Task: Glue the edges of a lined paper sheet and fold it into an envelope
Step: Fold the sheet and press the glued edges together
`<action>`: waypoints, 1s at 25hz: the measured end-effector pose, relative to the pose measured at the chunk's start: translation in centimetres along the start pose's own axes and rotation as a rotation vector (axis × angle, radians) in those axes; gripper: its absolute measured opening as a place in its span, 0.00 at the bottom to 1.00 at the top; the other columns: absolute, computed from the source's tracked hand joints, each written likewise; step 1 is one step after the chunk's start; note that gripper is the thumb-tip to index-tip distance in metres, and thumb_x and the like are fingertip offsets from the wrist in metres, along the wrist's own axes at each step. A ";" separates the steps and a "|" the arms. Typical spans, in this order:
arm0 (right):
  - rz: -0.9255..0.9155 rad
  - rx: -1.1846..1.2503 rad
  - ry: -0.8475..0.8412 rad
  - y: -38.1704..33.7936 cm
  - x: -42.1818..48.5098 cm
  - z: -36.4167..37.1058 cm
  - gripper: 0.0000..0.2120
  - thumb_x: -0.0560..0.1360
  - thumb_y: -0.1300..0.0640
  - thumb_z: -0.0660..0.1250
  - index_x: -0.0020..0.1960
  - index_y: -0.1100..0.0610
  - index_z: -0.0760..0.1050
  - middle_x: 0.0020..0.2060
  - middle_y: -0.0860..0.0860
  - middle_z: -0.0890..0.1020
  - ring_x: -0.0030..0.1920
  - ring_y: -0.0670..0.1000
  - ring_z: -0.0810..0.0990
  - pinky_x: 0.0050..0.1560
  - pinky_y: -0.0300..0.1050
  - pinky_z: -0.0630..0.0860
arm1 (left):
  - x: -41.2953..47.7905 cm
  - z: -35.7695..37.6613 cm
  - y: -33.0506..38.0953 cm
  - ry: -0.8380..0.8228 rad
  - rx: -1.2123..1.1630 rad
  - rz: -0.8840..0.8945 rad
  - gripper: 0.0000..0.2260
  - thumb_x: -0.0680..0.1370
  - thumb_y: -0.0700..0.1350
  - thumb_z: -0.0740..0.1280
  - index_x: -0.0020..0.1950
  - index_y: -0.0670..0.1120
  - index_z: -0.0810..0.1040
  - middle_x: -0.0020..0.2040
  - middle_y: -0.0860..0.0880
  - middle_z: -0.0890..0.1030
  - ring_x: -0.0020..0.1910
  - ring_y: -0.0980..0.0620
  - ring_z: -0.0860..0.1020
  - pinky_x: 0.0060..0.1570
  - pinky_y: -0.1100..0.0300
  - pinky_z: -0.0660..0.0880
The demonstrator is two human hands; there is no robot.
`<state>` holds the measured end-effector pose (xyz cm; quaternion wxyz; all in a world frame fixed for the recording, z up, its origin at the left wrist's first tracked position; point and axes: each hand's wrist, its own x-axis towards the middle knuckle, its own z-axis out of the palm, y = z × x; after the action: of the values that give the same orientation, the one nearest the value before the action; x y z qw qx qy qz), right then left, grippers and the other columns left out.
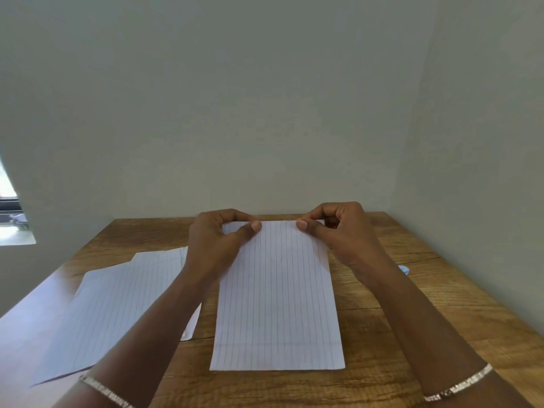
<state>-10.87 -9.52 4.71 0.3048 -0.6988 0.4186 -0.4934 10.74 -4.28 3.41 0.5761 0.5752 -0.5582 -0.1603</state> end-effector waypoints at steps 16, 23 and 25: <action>0.176 0.253 -0.059 0.7 -0.3 0.2 0.08 0.72 0.57 0.79 0.47 0.60 0.86 0.41 0.52 0.90 0.44 0.50 0.89 0.47 0.42 0.84 | 0.0 0.2 0.2 0.041 0.258 0.219 0.24 0.83 0.60 0.54 0.56 0.48 0.86 0.56 0.52 0.86 0.58 0.55 0.80 0.58 0.53 0.73; 0.136 0.229 -0.215 -0.2 -1.0 1.1 0.12 0.68 0.49 0.81 0.46 0.55 0.88 0.44 0.50 0.90 0.47 0.49 0.89 0.51 0.46 0.82 | -0.1 1.1 0.3 -0.109 0.334 0.333 0.12 0.79 0.58 0.67 0.51 0.54 0.86 0.44 0.59 0.86 0.45 0.62 0.82 0.51 0.54 0.77; 0.160 0.235 -0.238 -0.1 -0.9 0.9 0.12 0.68 0.49 0.81 0.46 0.55 0.88 0.44 0.50 0.90 0.47 0.50 0.89 0.53 0.48 0.83 | 0.1 0.9 0.2 -0.066 0.263 0.238 0.06 0.77 0.54 0.71 0.48 0.53 0.86 0.41 0.59 0.85 0.41 0.62 0.82 0.43 0.62 0.75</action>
<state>-10.10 -8.70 4.14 0.4702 -0.6762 0.3735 -0.4268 9.96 -4.72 3.32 0.4921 0.5700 -0.6570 -0.0355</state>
